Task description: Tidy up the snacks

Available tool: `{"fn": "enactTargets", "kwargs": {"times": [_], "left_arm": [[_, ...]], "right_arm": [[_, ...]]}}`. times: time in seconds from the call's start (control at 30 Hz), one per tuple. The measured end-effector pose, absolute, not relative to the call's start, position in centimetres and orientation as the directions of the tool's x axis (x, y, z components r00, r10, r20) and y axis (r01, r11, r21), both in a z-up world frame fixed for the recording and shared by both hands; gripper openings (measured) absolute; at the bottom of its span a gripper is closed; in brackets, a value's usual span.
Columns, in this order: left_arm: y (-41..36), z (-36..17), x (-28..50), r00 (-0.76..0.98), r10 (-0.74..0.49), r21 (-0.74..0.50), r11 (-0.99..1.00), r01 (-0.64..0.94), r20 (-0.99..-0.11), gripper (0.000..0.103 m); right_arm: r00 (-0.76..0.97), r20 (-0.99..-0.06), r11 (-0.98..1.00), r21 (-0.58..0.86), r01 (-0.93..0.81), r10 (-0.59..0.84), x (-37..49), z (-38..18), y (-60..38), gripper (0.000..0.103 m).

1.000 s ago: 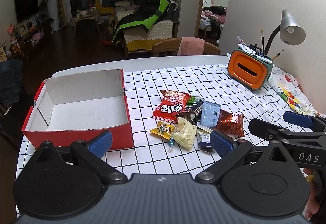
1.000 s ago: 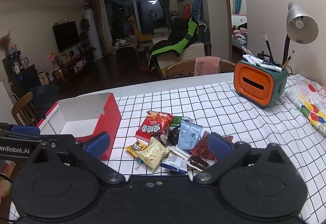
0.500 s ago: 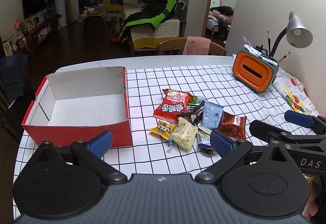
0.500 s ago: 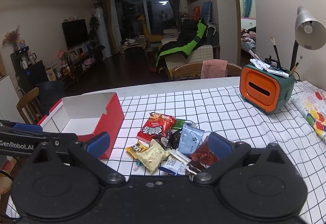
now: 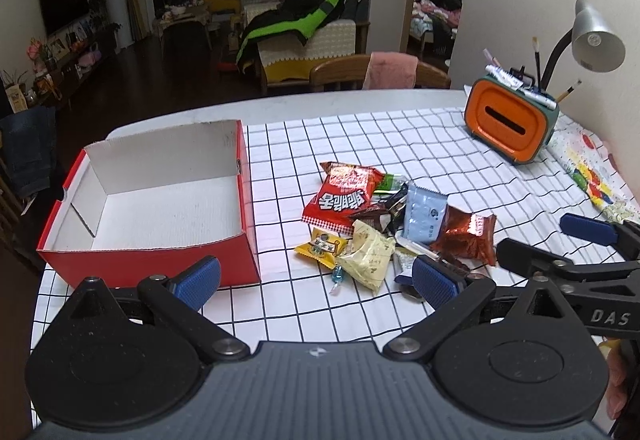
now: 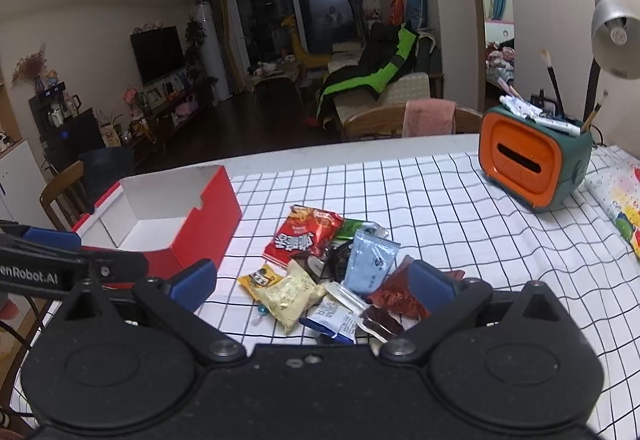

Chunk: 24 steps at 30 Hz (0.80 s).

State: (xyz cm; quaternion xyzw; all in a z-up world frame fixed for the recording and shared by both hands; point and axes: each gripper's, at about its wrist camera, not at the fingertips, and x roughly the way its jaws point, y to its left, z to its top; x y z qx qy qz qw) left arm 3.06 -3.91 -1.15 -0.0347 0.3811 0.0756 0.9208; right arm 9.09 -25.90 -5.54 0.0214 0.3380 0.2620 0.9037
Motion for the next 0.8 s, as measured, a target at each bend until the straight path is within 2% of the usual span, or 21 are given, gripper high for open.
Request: {"fn": "enactTargets", "kwargs": {"times": [0.27,0.5,0.8], "left_arm": [[-2.9,-4.7,6.5,0.647,0.075,0.026,0.996,-0.085,-0.759,0.103],[-3.7,-7.8,9.2,0.608,0.033,0.065,0.997,0.030,-0.793,0.102],[-4.1,-10.5,11.1,0.555,-0.029,0.036,0.994,0.105,-0.831,0.100]], "right_arm": [[0.595,-0.667,0.862,0.148,-0.484,0.449,10.9,-8.4,-25.8,0.097],[0.535,-0.732,0.836,0.084,-0.543,0.421,12.3,-11.4,-24.7,0.085],[0.386,-0.812,0.790,0.144,-0.596,0.439,16.7,-15.7,-25.3,0.068]]}}
